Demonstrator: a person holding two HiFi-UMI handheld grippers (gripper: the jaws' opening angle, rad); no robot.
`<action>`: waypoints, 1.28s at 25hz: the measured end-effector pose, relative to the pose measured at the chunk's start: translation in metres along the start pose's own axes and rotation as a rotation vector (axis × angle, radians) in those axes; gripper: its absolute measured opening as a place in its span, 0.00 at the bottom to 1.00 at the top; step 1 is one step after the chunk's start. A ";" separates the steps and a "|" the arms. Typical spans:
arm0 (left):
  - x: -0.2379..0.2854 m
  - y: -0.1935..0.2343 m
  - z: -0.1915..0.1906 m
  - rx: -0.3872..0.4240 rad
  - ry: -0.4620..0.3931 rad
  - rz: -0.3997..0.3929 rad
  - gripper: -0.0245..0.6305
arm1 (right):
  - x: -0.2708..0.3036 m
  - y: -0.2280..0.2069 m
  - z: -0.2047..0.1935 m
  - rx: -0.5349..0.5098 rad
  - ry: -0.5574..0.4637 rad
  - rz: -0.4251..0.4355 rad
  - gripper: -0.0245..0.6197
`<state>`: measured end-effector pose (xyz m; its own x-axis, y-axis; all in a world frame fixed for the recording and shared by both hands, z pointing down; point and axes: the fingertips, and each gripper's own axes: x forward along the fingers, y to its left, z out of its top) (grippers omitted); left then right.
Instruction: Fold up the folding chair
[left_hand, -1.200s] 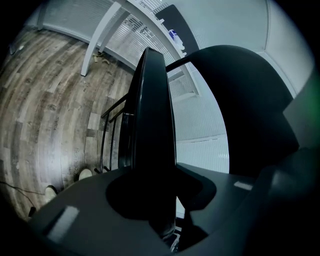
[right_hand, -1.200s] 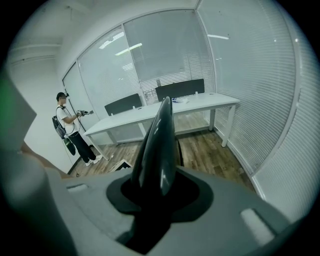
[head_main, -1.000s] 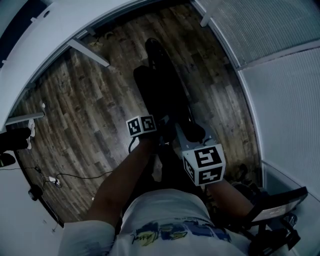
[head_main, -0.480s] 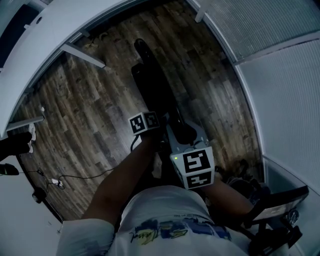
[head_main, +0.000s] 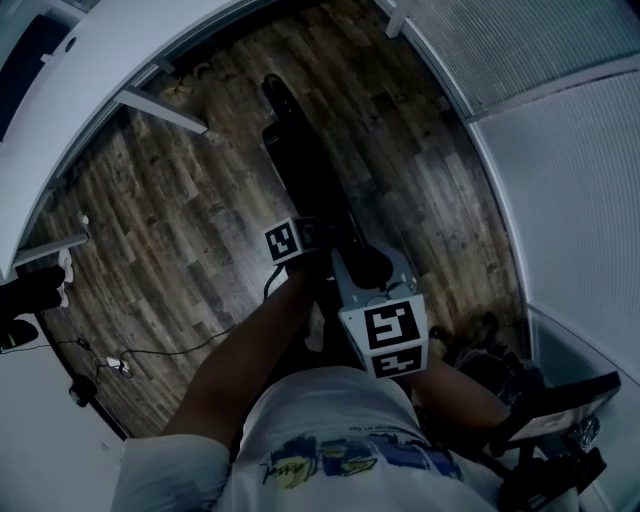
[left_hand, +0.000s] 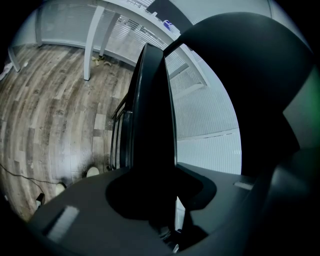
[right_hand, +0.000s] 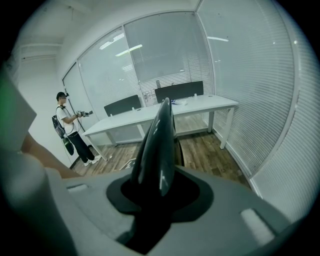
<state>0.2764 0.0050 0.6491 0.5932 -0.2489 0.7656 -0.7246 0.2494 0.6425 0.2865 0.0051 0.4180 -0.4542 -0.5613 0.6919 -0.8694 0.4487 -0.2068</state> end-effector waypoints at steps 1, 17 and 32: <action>0.000 -0.001 -0.001 0.001 0.001 0.001 0.23 | -0.001 0.001 0.000 -0.002 0.000 -0.001 0.18; 0.002 0.009 0.000 0.006 0.046 0.047 0.22 | 0.005 0.012 0.000 -0.026 0.019 -0.008 0.18; -0.017 0.005 0.014 -0.164 -0.045 0.010 0.22 | 0.018 0.057 0.021 -0.263 0.065 0.078 0.17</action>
<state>0.2573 -0.0029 0.6391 0.5671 -0.2868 0.7721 -0.6613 0.4002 0.6344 0.2248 0.0062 0.4045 -0.4965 -0.4760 0.7258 -0.7484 0.6584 -0.0801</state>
